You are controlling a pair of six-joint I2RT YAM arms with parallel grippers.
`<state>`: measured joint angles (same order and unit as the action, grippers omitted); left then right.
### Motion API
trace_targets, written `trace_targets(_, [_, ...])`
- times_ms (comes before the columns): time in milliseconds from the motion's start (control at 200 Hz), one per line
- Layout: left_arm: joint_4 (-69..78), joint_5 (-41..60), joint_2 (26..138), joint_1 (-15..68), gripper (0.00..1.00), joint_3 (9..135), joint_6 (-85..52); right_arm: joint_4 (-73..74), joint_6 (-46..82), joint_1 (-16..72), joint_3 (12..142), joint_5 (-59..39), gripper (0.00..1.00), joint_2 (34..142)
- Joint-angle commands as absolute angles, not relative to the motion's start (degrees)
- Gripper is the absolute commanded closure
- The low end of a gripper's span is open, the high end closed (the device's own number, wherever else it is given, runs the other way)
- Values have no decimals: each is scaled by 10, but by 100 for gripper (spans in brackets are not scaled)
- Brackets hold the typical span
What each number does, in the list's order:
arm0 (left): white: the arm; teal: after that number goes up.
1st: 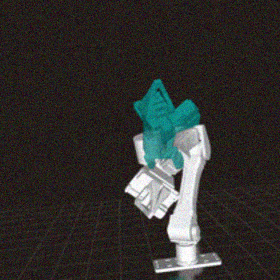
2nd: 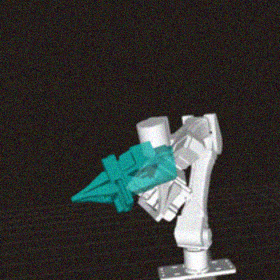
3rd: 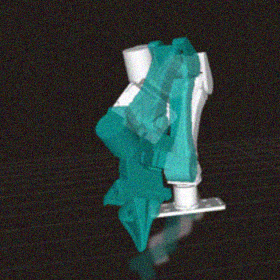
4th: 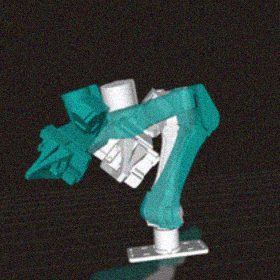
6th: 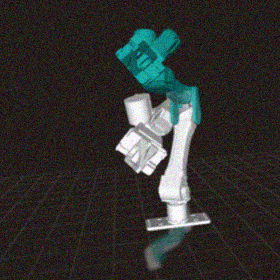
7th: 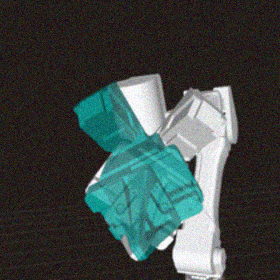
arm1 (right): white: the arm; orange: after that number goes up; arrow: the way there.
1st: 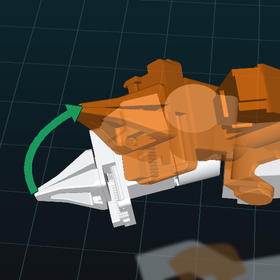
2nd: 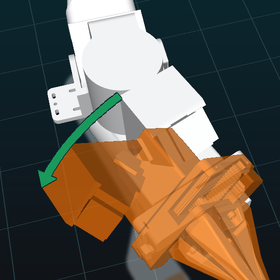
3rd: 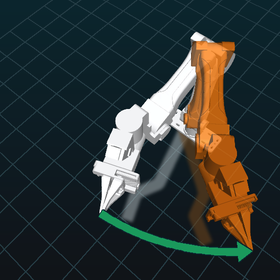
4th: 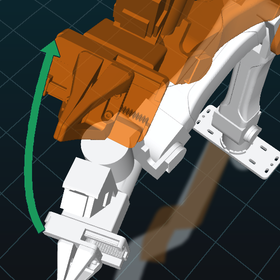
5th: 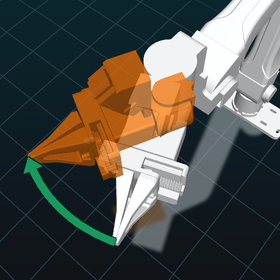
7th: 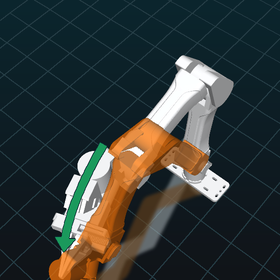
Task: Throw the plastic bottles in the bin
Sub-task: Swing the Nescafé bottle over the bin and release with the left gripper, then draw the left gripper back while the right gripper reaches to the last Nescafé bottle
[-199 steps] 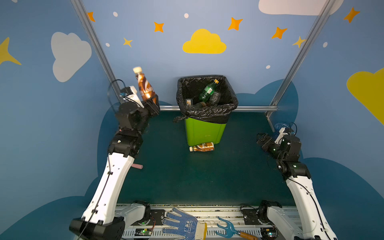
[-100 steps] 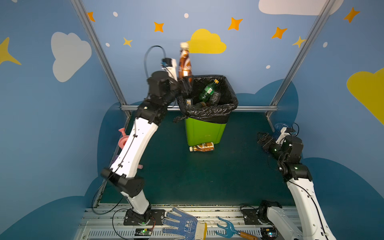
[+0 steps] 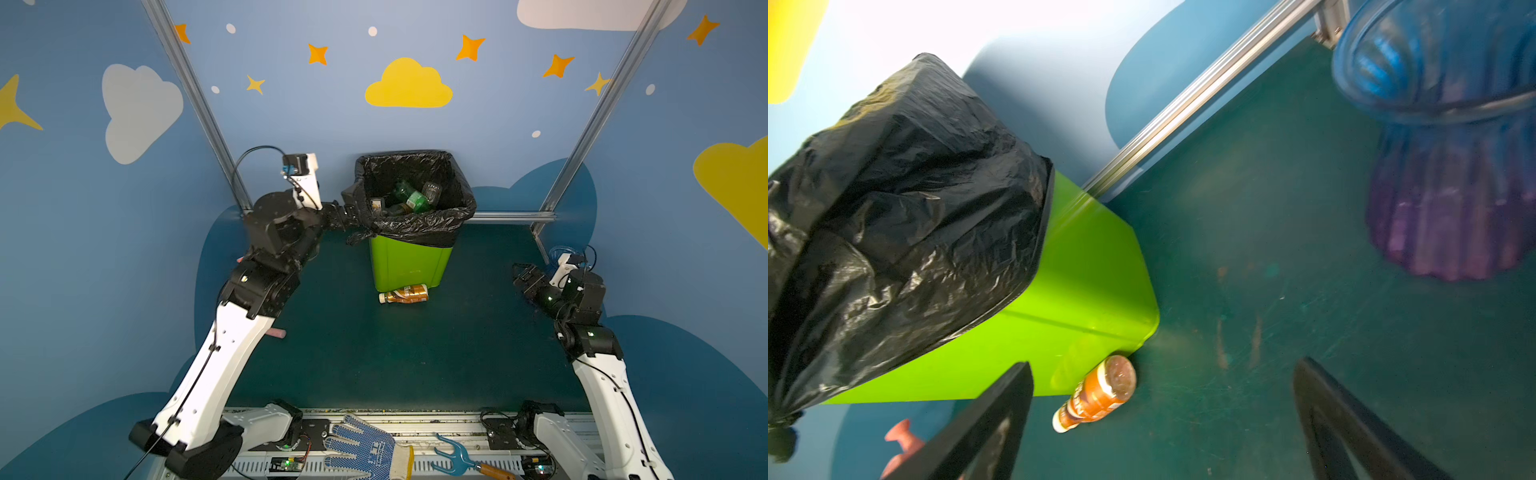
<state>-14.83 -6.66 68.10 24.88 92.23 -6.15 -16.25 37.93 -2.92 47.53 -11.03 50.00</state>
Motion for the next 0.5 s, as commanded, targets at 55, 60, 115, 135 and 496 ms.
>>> trace_targets(55, [-125, -120, 629, 234, 0, 785, -49, -107, 458, -15, 428, -157, 4, 519])
trace_targets(60, [-125, -121, 628, 234, 0, 783, -49, -105, 461, -14, 426, -157, 4, 519])
trace_targets(115, [-130, -136, 601, 228, 0, 738, -53, -87, 495, 2, 404, -154, 4, 526])
trace_targets(135, [-135, -140, 592, 224, 0, 724, -57, -78, 506, 8, 396, -152, 4, 530])
trace_targets(496, [-183, -127, 498, 168, 0, 516, -150, 110, 729, 189, 313, -86, 4, 698])
